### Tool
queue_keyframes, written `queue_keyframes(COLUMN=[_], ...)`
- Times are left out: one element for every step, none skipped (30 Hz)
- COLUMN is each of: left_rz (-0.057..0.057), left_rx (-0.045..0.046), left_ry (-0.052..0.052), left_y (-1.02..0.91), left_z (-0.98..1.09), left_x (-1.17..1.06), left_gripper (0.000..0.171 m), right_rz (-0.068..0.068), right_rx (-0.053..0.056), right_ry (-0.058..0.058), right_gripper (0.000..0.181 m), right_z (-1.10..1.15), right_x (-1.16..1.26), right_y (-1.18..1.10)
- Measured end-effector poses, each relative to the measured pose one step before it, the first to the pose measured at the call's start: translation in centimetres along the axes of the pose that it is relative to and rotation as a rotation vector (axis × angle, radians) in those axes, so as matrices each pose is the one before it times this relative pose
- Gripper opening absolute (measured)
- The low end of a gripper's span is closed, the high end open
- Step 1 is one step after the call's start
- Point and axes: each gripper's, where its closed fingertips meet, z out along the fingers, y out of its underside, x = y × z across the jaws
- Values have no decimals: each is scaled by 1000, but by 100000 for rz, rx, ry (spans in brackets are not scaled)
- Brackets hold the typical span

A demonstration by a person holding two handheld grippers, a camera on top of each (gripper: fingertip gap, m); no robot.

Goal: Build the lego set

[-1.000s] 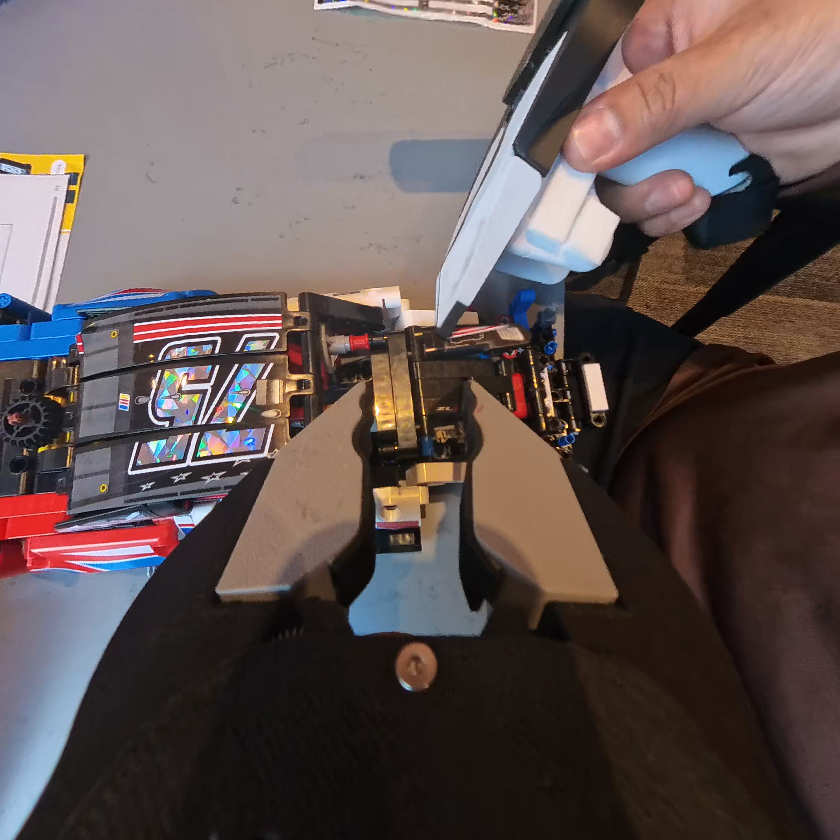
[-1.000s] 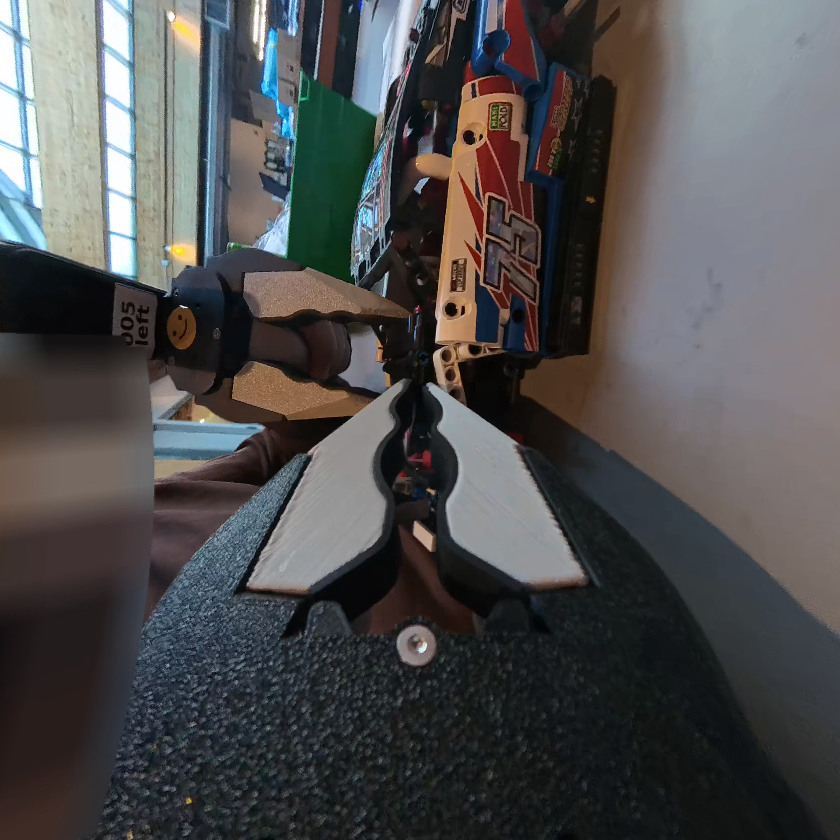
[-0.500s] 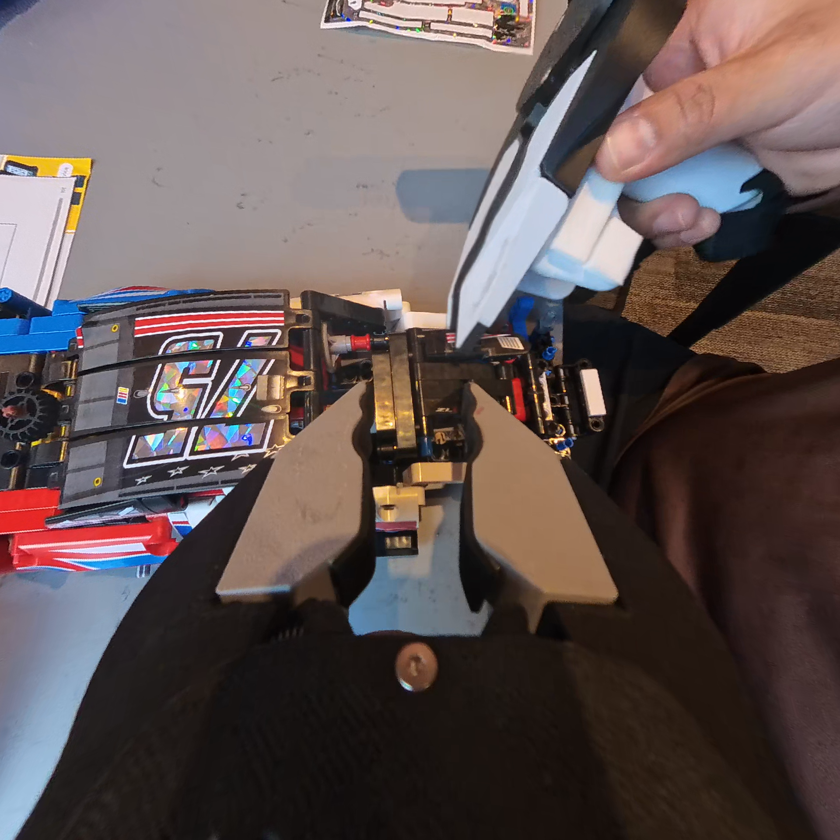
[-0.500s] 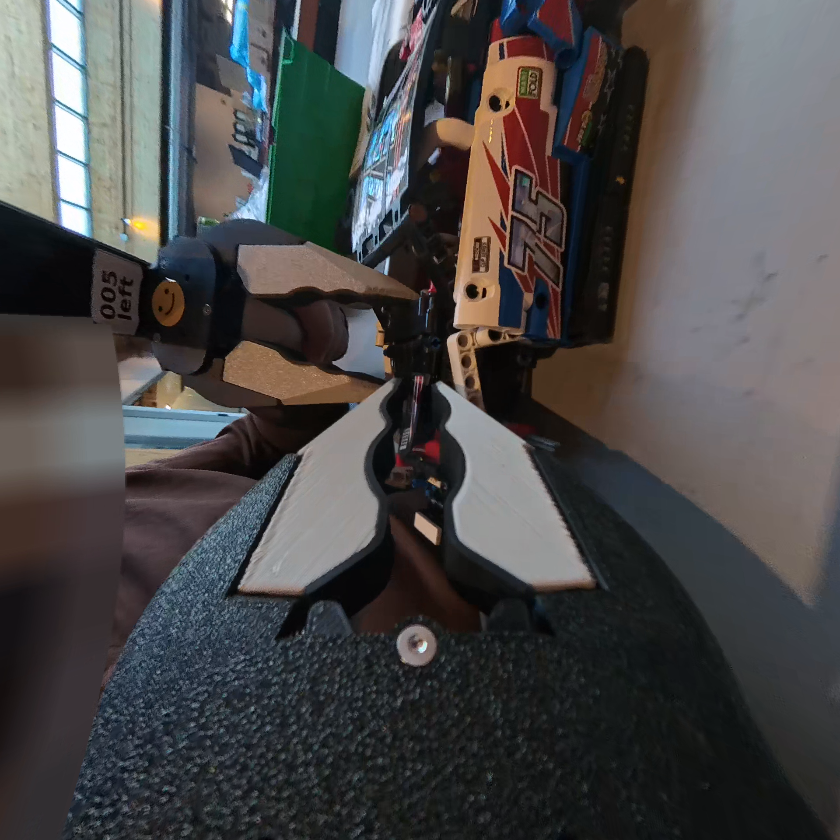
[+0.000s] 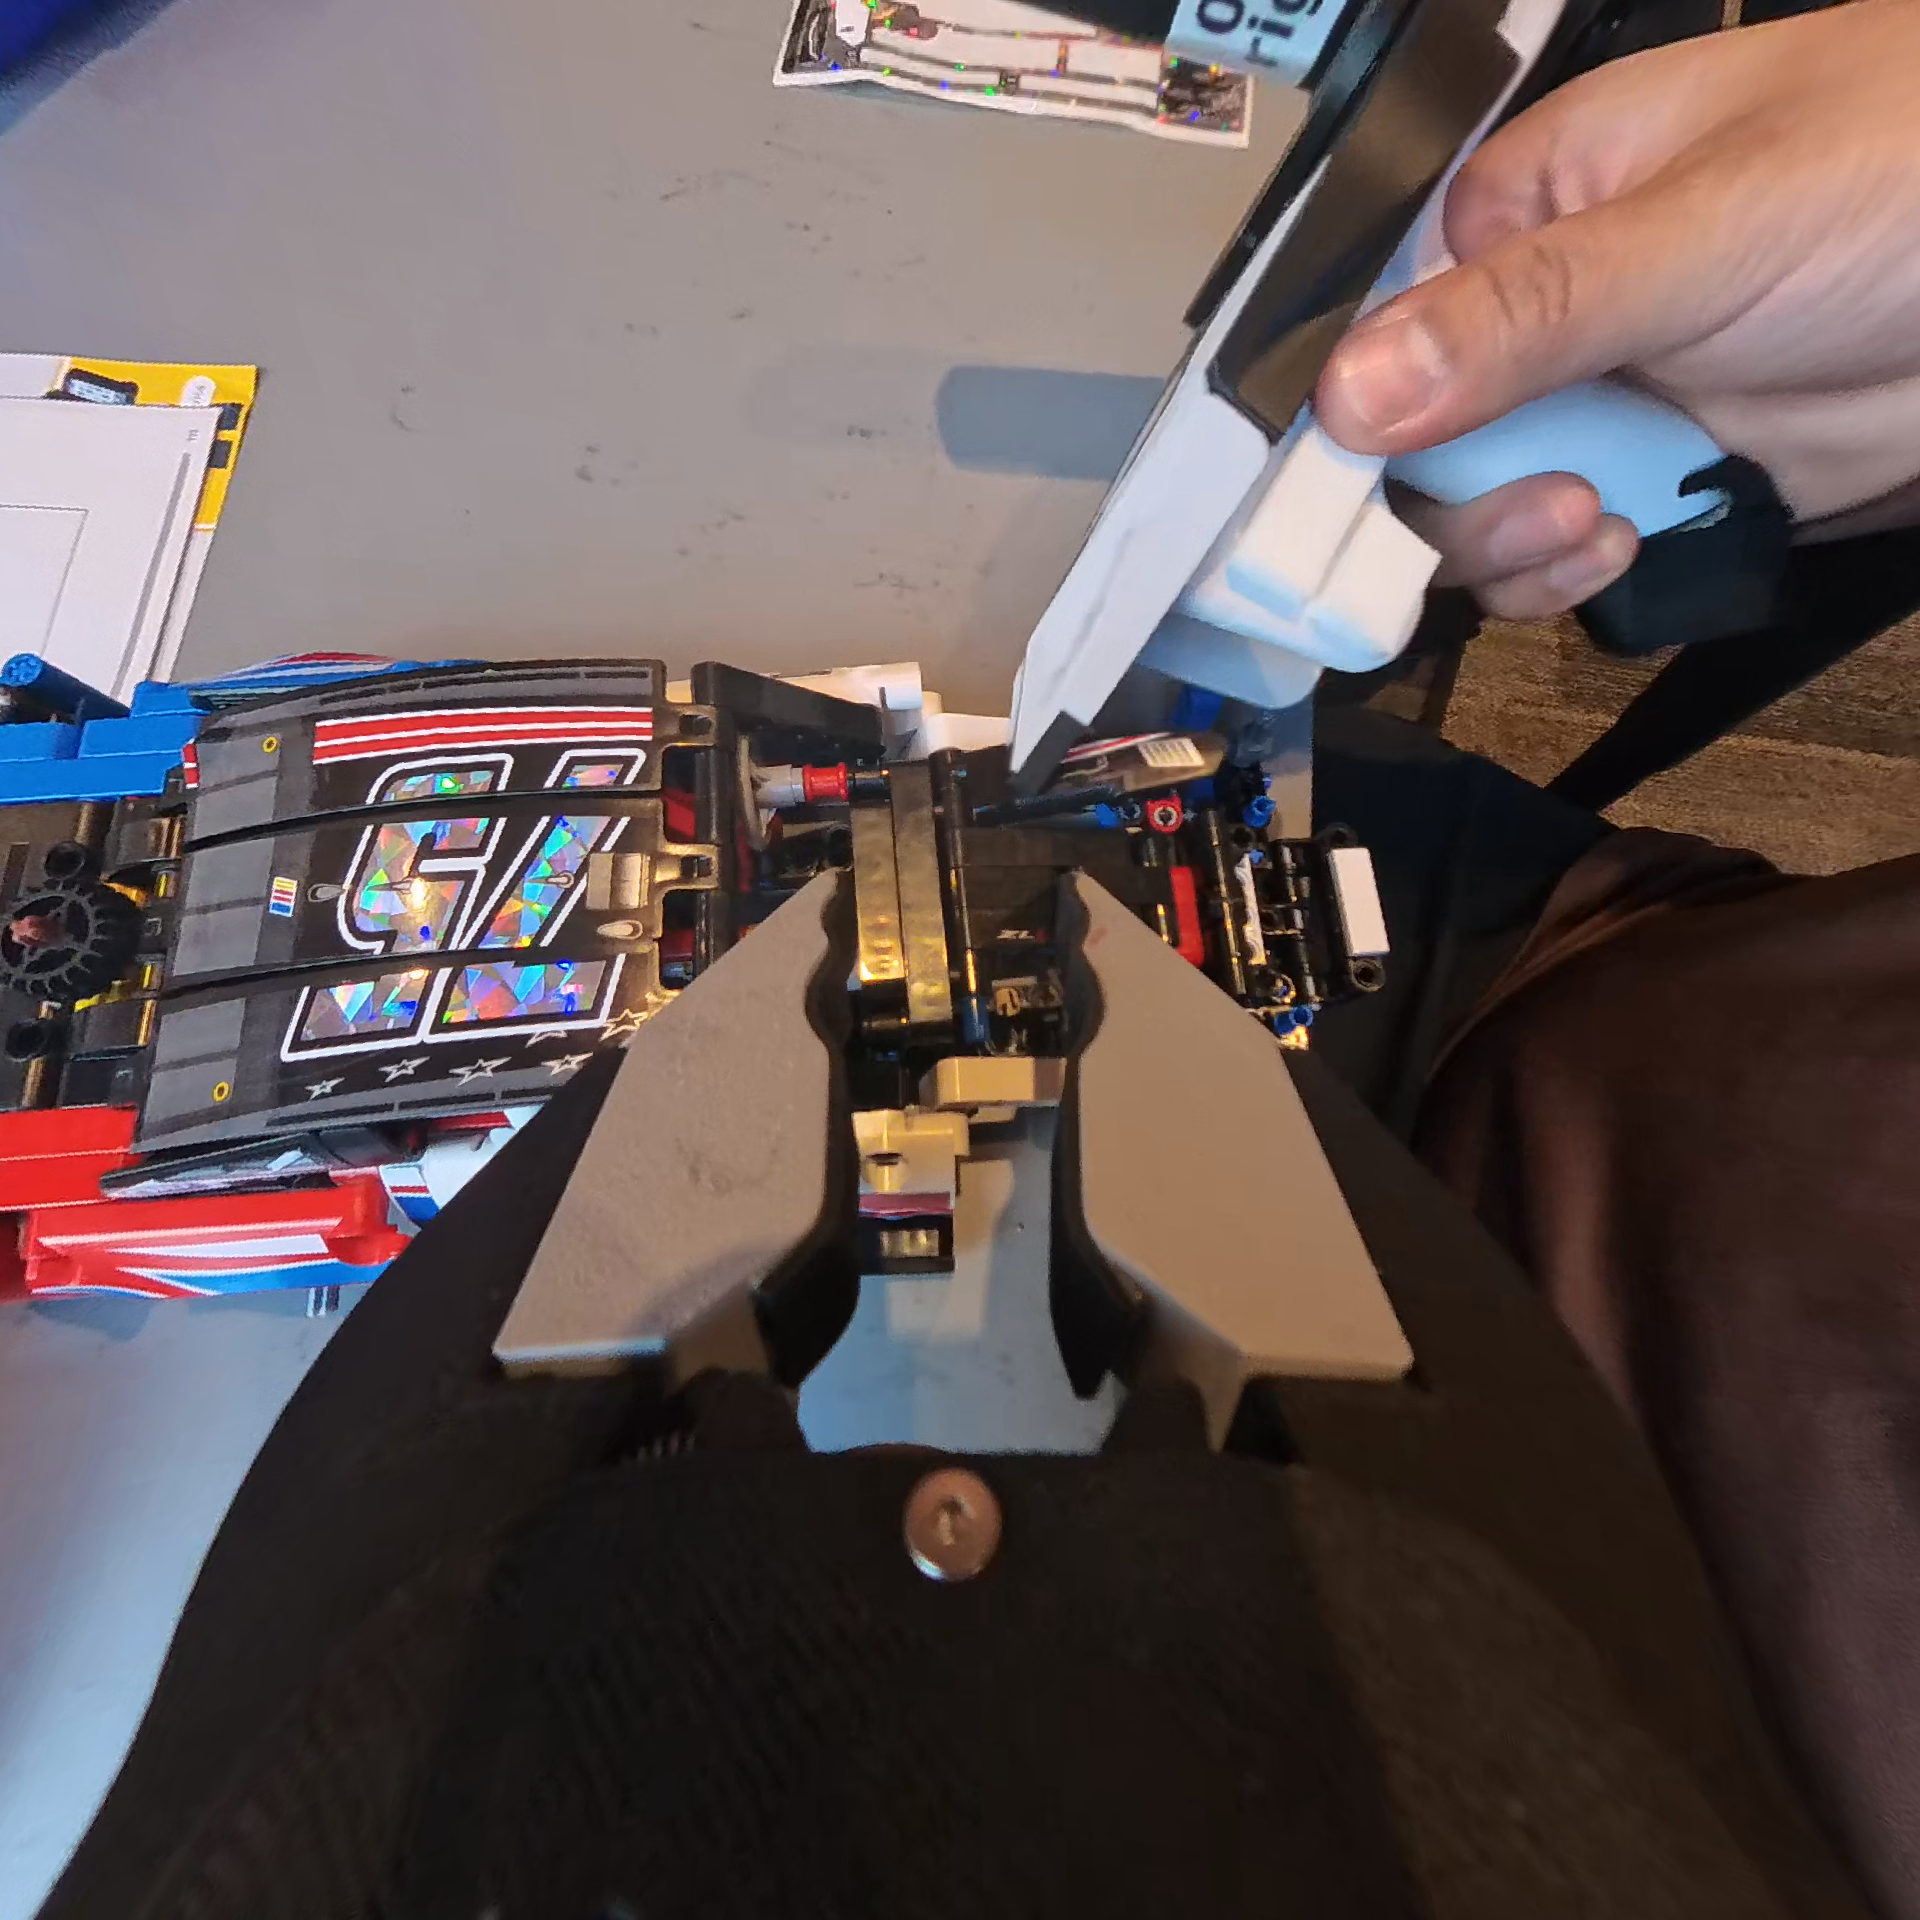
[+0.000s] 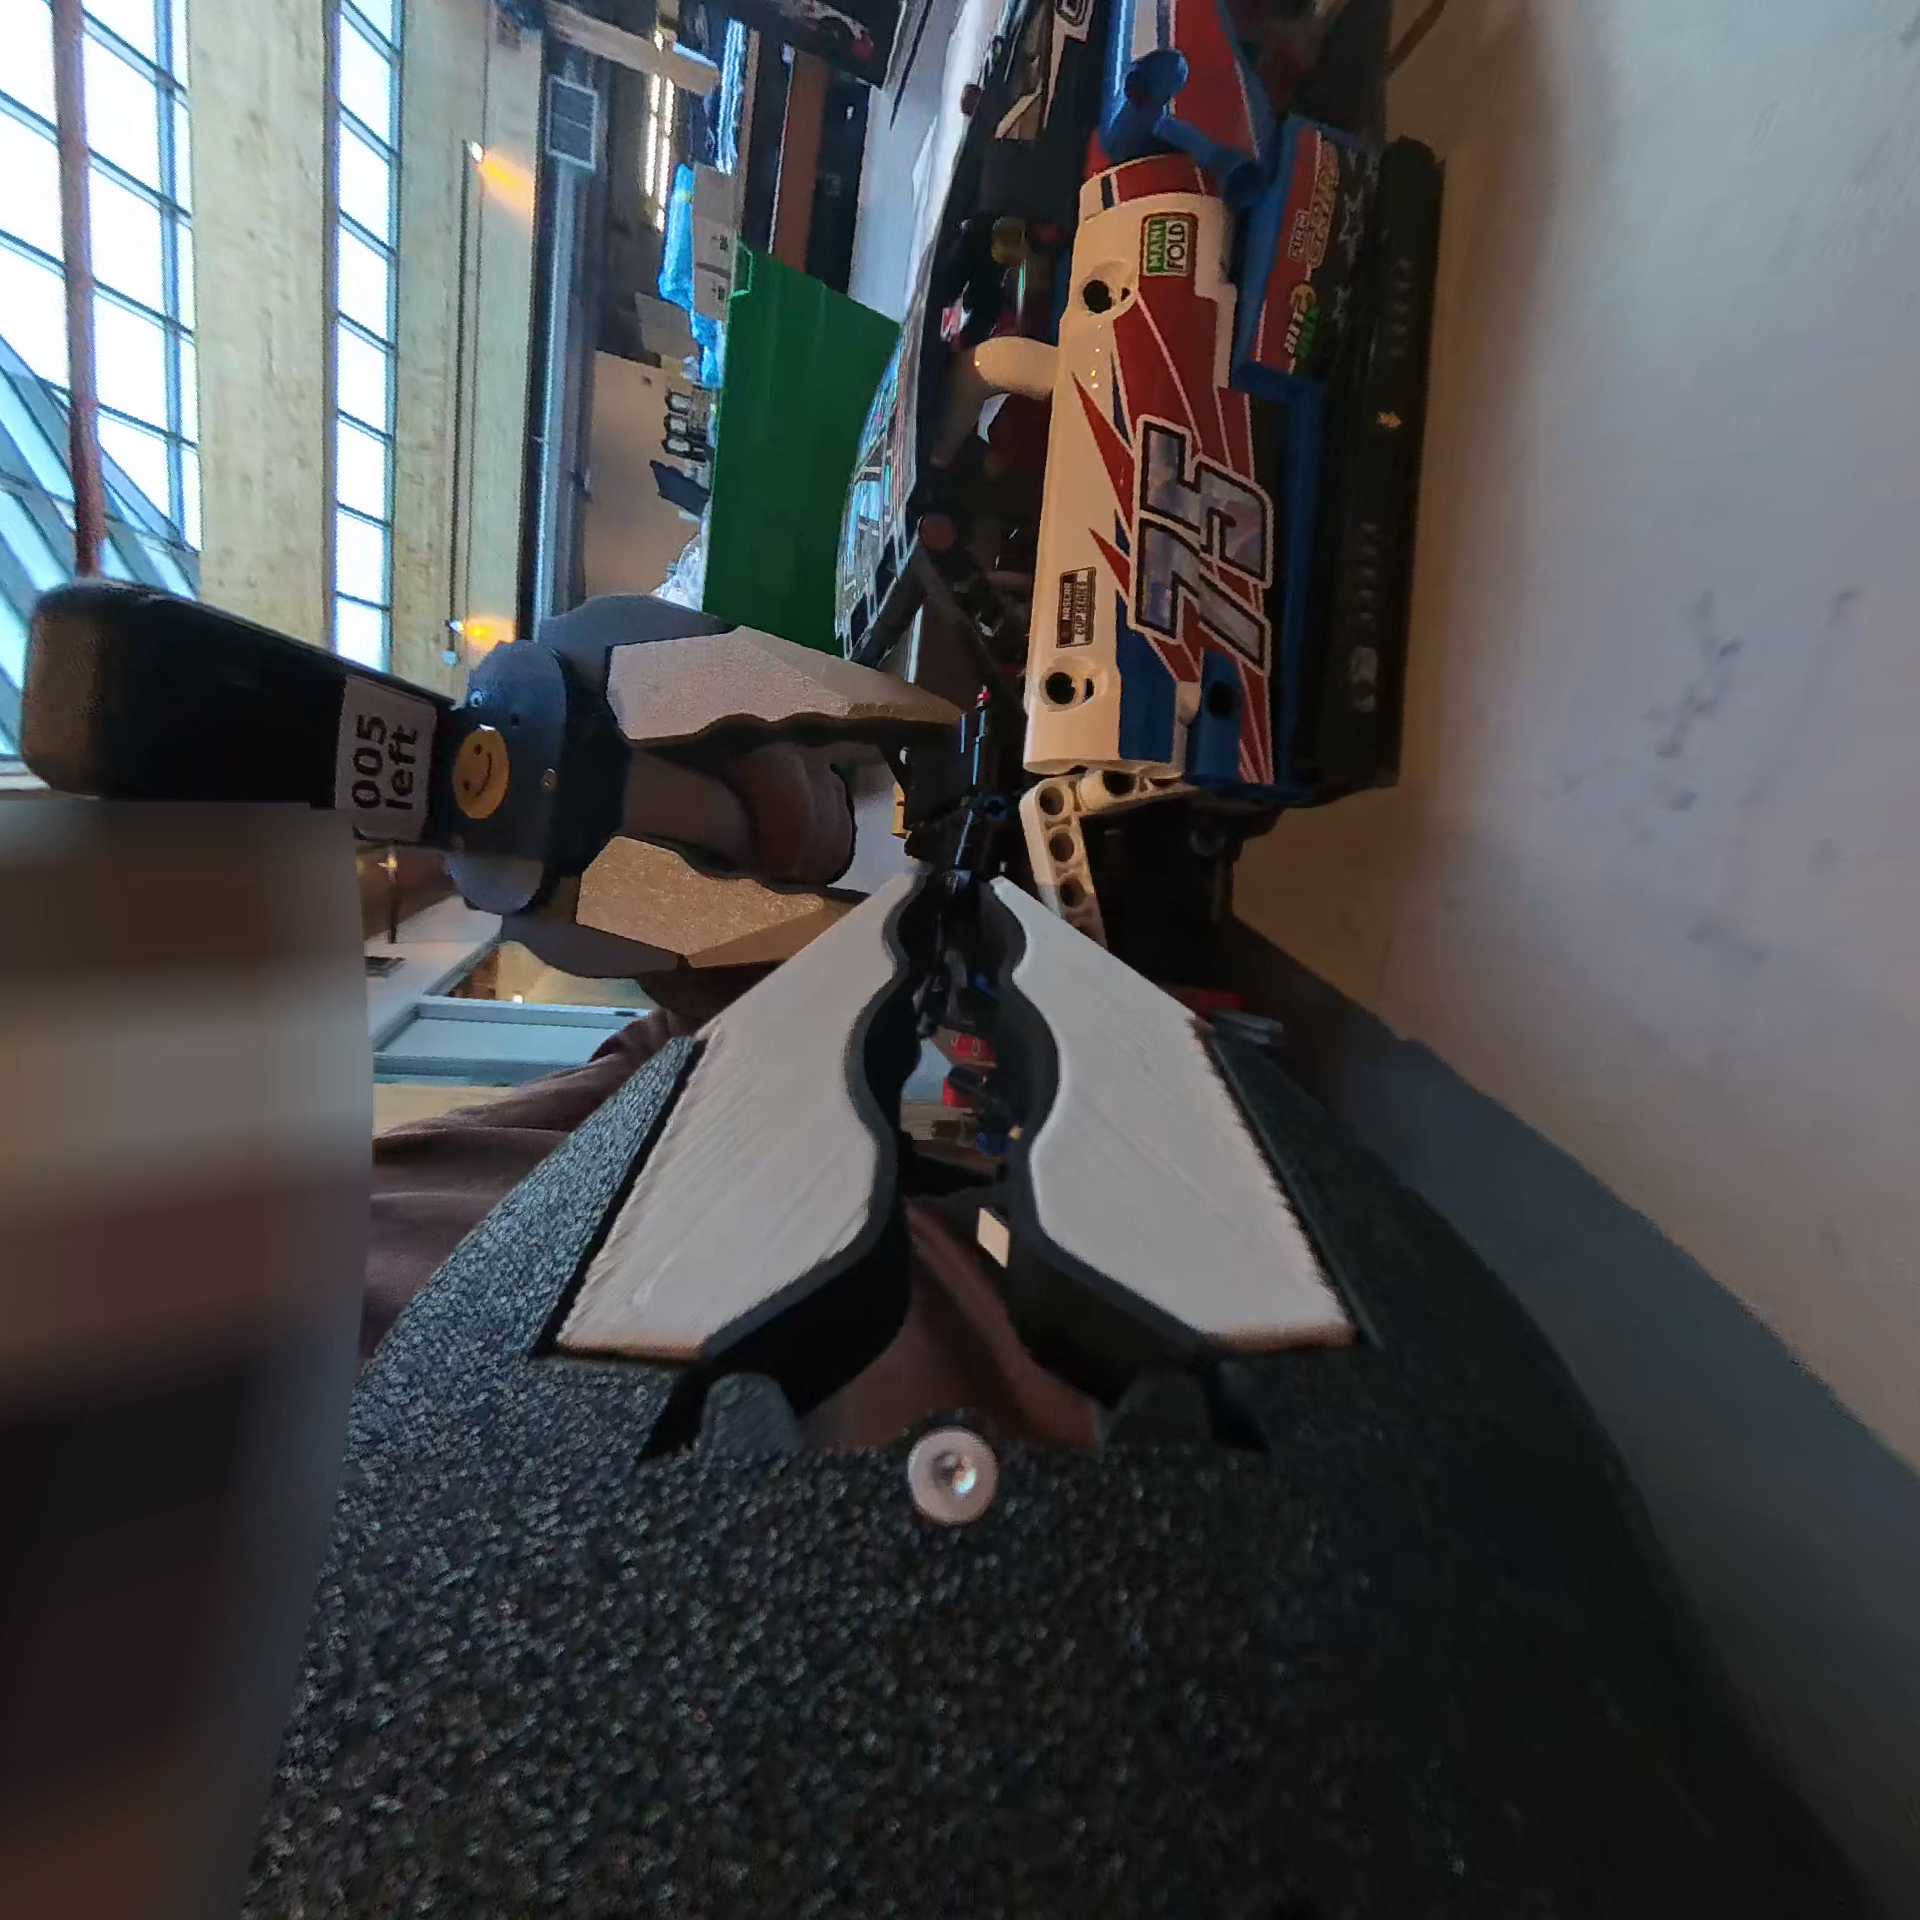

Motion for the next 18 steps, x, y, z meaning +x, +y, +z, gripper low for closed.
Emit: queue_keyframes(left_rz=[-36,176,334,50,67,-38,-309,-162,-230,-368,-403,-238,223,239,526,521,-308,-572], left_rx=[330,213,134,20,-109,95,193,268,276,194,-65,-37,37,109,171,239,-117,-400], left_ry=[114,-72,-147,-25,103,127,217,159,171,360,789,760,225,-264,-749,-972,-190,231], left_y=[-39,-37,-40,-48,-18,-23,-10,-16,-13,-6,20,10,8,-24,-47,-49,-23,30], left_z=[28,38,48,35,27,15,6,8,3,2,-7,-9,8,23,44,53,1,-38], left_x=[-10,-17,-32,-37,-27,-23,-18,13,12,41,89,116,65,2,-66,-125,-69,-40], left_gripper=[36,36,36,36,36,36,36,36,36,36,35,35,35,35,36,36,36,35], right_rz=[-1993,-1403,-752,-261,-119,-619,-1160,-1108,-1328,-1903,-2359,-2392,-1548,-411,267,616,390,-773], right_rx=[168,512,900,1128,1112,1255,1182,1257,1190,511,-127,199,402,328,279,108,186,409], right_ry=[1251,911,391,-7,-152,161,518,577,697,904,1068,1286,832,12,-405,-574,-280,747], right_gripper=[5,5,5,5,5,4,4,4,4,4,4,4,5,4,4,6,4,5], right_z=[-81,-83,-76,-59,-64,-41,-46,-62,-62,-34,-11,-19,-32,-45,-45,1,29,62], right_x=[71,46,22,31,18,8,11,2,-7,-27,-32,-24,5,48,95,94,25,-32], right_y=[-27,-52,-82,-91,-73,-65,-34,-28,-7,90,215,199,110,-40,-159,-151,-83,34])
